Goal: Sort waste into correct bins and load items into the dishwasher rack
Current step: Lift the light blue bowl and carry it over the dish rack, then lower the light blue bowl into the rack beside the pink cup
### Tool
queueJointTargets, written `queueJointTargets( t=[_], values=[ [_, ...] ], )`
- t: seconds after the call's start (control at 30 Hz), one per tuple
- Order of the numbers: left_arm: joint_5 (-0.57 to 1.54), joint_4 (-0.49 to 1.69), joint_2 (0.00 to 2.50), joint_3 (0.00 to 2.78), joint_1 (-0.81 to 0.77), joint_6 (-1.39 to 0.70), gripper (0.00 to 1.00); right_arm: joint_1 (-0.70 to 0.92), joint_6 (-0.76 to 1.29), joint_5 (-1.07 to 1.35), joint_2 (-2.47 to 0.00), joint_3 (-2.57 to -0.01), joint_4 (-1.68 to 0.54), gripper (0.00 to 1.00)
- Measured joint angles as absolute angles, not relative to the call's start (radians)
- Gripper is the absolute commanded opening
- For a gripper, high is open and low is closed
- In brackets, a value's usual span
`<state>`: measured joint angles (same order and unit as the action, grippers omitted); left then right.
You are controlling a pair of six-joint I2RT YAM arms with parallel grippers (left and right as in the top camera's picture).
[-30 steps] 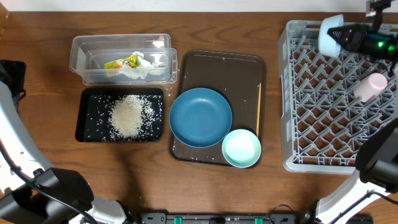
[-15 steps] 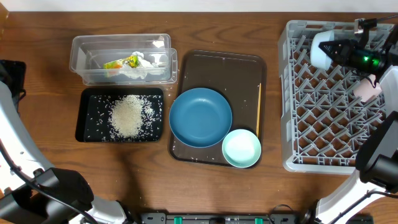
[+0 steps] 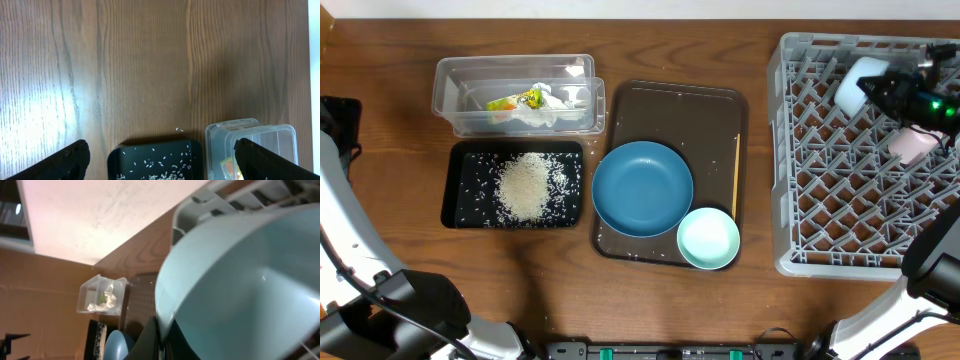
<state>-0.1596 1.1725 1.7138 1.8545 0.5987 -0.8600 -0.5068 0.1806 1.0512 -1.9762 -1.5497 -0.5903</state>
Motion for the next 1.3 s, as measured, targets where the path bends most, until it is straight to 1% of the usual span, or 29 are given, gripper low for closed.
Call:
queueJointTargets(
  t=[0.3, 0.5, 0.6, 0.73, 0.77, 0.9, 1.1, 1.2, 1.3],
  values=[
    [-0.160, 1.172, 1.714, 1.855, 0.599, -0.860, 0.94, -0.516, 0.167, 0.928, -1.964, -1.550, -0.693, 0.03],
    [-0.160, 1.172, 1.714, 1.855, 0.599, -0.860, 0.94, -0.516, 0.169, 0.783, -1.930, -1.544, -0.776, 0.07],
    [-0.160, 1.172, 1.714, 1.855, 0.599, -0.860, 0.94, -0.518, 0.173, 0.710, -1.904, -1.534, -0.813, 0.13],
    [-0.160, 1.172, 1.714, 1.855, 0.599, -0.860, 0.94, -0.519, 0.177, 0.654, -1.822, -1.530, -0.854, 0.25],
    [-0.160, 1.172, 1.714, 1.855, 0.599, -0.860, 0.94, -0.519, 0.176, 0.649, -1.795, -1.530, -0.862, 0.26],
    [-0.160, 1.172, 1.714, 1.855, 0.599, -0.860, 0.94, -0.517, 0.175, 0.634, -1.696, -1.530, -0.891, 0.26],
    [-0.160, 1.173, 1.714, 1.855, 0.599, -0.860, 0.94, -0.501, 0.175, 0.623, -1.617, -1.530, -0.897, 0.26],
    [-0.160, 1.172, 1.714, 1.855, 0.599, -0.860, 0.94, -0.476, 0.184, 0.571, -1.599, -1.530, -0.870, 0.22],
    [-0.160, 1.172, 1.714, 1.855, 0.599, -0.860, 0.94, -0.451, 0.222, 0.426, -1.599, -1.530, -0.822, 0.16]
  ],
)
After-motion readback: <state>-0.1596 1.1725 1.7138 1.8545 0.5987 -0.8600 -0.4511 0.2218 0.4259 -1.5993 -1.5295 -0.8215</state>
